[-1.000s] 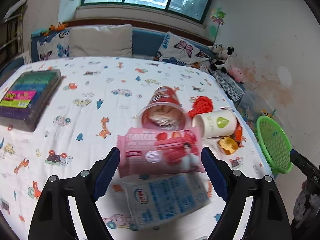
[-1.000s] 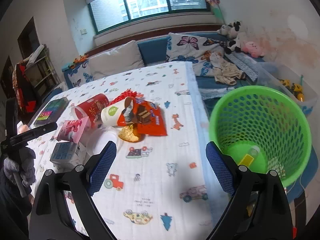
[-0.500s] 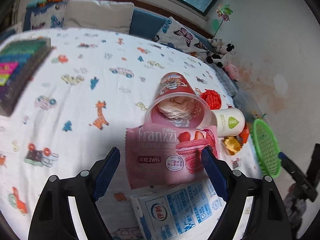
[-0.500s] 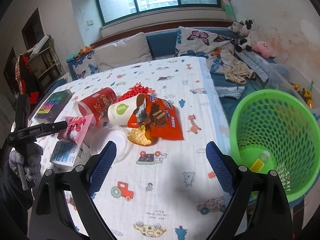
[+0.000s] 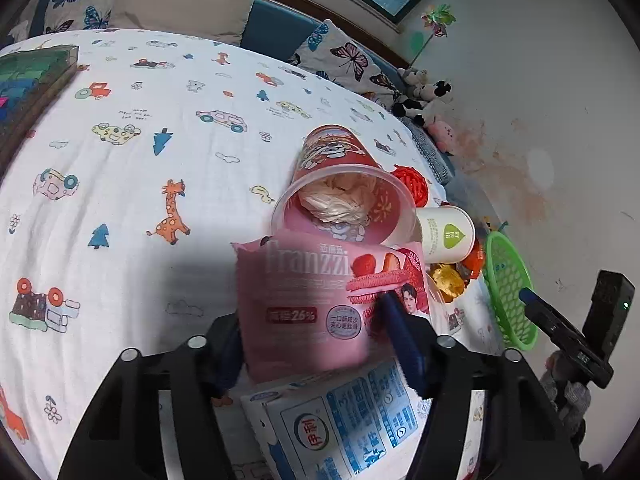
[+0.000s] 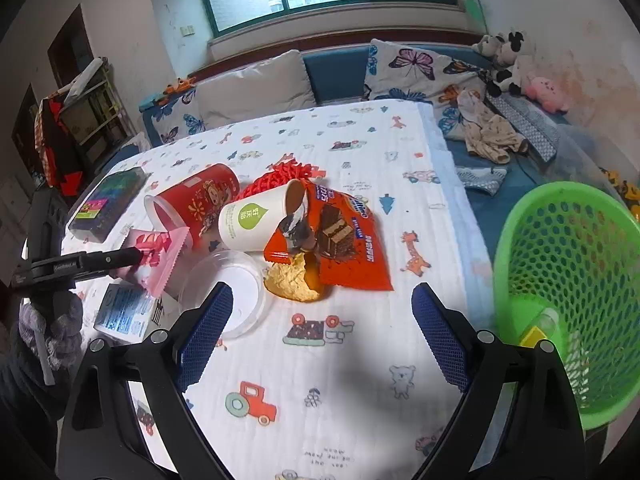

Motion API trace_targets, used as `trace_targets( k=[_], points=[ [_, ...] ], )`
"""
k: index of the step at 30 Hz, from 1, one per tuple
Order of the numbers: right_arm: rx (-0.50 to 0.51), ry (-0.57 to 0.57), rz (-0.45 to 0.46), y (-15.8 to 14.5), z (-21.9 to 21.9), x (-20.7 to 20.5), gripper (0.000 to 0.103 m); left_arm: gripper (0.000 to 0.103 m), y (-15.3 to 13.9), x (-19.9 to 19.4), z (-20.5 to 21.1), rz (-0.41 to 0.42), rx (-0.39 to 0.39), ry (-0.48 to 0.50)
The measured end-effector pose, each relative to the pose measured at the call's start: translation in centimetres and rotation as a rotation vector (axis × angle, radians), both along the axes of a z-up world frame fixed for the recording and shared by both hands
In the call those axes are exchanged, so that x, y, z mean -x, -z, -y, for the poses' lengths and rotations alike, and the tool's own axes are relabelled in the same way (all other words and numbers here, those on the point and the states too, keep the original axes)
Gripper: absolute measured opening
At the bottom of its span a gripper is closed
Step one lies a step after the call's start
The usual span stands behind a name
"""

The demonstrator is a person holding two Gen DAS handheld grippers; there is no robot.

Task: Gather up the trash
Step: 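Move the left tool back to the bed and grasp the pink wipes pack, then grasp the red chocolate wafer pack with the right tool, then drop the wafer pack into the basket with the right tool while the left tool drops the wipes pack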

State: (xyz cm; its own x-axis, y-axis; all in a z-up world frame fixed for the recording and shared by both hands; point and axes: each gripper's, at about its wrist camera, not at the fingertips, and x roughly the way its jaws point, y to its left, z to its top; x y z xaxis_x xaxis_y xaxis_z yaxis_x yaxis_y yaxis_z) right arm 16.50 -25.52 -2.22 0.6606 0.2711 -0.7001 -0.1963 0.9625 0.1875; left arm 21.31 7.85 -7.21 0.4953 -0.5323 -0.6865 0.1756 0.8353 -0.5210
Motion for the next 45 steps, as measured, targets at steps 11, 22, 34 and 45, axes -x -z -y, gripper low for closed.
trace_targets(
  k=[11, 22, 34, 45],
  points=[
    [-0.029, -0.018, -0.033, 1.3, 0.2, -2.5, 0.09, 0.017, -3.1, 2.4, 0.0, 0.102, 0.013, 0.019],
    [-0.084, -0.016, -0.096, 3.3, 2.1, -6.0, 0.09, 0.01, -6.3, 4.2, 0.9, 0.188, 0.004, 0.051],
    [-0.152, -0.065, -0.162, 5.4, 1.8, -9.3, 0.084, 0.01, -8.8, 4.7, 1.7, 0.245, 0.012, 0.073],
    [-0.17, -0.049, -0.155, 5.6, 2.5, -8.5, 0.062, 0.01, -9.2, 4.4, 2.6, 0.246, 0.02, 0.087]
  ],
)
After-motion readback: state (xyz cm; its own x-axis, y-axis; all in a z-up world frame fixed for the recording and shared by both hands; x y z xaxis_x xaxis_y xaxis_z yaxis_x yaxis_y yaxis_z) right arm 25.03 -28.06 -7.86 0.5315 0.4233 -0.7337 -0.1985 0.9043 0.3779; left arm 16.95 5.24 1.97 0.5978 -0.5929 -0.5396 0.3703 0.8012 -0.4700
